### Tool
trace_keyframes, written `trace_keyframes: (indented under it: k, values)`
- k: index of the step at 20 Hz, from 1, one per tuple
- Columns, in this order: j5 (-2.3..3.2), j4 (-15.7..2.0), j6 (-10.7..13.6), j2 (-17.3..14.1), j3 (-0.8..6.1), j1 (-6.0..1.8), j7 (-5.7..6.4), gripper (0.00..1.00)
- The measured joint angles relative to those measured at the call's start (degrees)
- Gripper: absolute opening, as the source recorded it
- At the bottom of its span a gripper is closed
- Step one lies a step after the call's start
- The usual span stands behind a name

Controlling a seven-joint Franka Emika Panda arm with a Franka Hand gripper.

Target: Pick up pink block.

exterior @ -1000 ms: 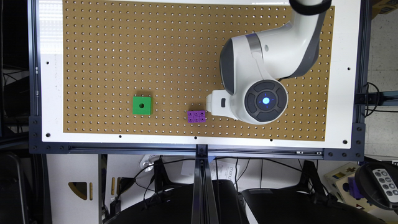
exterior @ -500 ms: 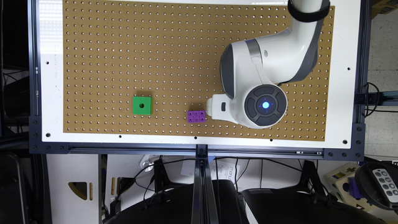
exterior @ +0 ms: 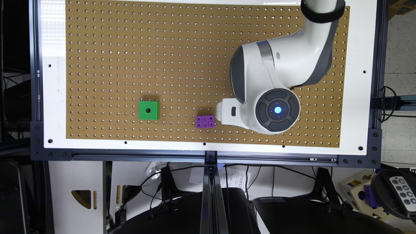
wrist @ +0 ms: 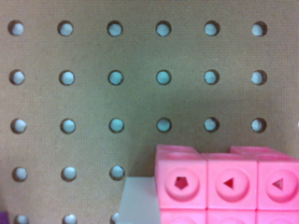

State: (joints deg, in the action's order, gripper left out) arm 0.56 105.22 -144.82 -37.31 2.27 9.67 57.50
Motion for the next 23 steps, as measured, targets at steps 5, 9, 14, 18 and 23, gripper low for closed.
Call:
trace_keyframes:
  k: [5, 9, 14, 18, 23]
  values:
    - [0.0, 0.0, 1.8, 1.9, 0.06, 0.0, 0.0, 0.0]
    - [0.0, 0.02, 4.9, 4.5, 0.08, 0.0, 0.0, 0.0]
    - [0.0, 0.01, 8.0, 7.6, 0.1, 0.0, 0.0, 0.0]
    - [0.0, 0.0, 11.5, 11.3, 0.13, 0.0, 0.0, 0.0]
    - [0.0, 0.05, 13.2, 12.8, 0.14, 0.0, 0.0, 0.0]
